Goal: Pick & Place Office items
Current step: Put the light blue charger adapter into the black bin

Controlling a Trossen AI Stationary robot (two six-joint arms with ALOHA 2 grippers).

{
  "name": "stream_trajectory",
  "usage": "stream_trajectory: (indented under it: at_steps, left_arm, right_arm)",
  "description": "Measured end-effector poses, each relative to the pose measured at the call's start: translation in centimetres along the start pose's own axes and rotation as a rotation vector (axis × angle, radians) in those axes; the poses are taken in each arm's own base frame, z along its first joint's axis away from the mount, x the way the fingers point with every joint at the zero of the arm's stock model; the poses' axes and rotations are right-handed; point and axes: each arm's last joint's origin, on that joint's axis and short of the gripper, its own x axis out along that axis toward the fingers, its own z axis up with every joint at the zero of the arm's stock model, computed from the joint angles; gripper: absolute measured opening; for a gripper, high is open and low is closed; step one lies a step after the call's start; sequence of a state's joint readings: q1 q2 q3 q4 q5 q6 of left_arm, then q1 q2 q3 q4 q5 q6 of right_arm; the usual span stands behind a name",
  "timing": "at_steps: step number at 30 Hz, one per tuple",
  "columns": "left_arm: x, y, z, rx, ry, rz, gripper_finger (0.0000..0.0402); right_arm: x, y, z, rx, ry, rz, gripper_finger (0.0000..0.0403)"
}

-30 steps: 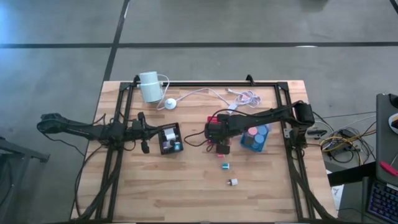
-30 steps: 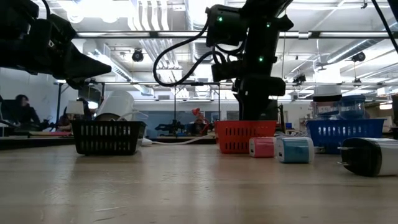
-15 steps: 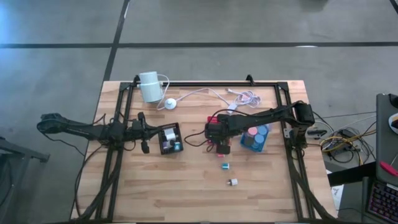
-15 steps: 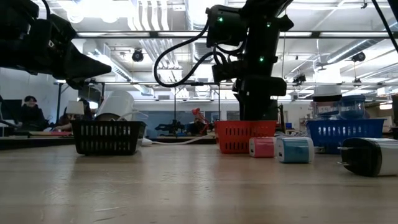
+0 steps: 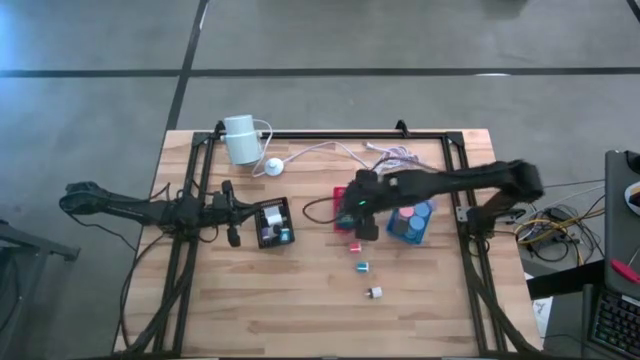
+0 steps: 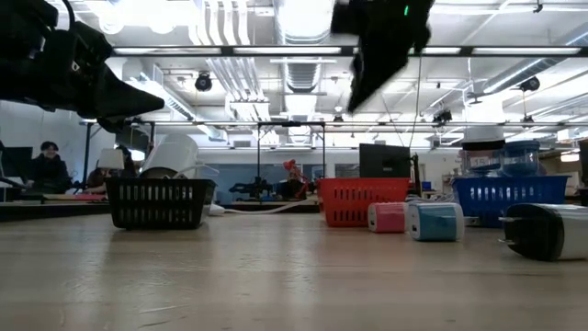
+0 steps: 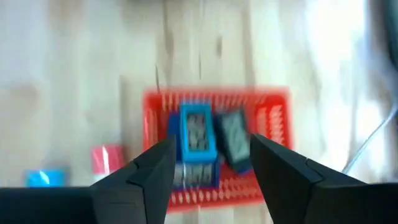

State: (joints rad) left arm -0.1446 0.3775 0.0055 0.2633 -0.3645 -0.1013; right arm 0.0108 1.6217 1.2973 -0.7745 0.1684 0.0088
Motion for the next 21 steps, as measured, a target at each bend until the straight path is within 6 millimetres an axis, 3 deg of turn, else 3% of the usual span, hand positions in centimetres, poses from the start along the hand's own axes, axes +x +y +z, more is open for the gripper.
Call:
stream_trajectory:
  at_steps: [5, 10, 16, 21]
  left_arm:
    - [0.0, 0.0, -0.1, 0.004, 0.013, 0.001, 0.0005]
    - [0.0, 0.0, -0.2, -0.002, 0.016, 0.002, 0.0005]
    - [0.0, 0.0, -0.2, -0.002, 0.016, 0.002, 0.0005]
    - [0.0, 0.0, -0.2, -0.002, 0.016, 0.002, 0.0005]
  right_arm:
    - [-6.0, -0.4, -0.1, -0.025, -0.343, 0.129, 0.0179]
    - [-11.1, -0.9, -2.6, -0.020, -0.730, 0.226, 0.0144]
    - [-13.3, -1.4, -8.1, 0.025, -0.959, 0.260, 0.0088]
    - [-13.3, -1.5, -12.2, 0.052, -1.022, 0.270, 0.0037]
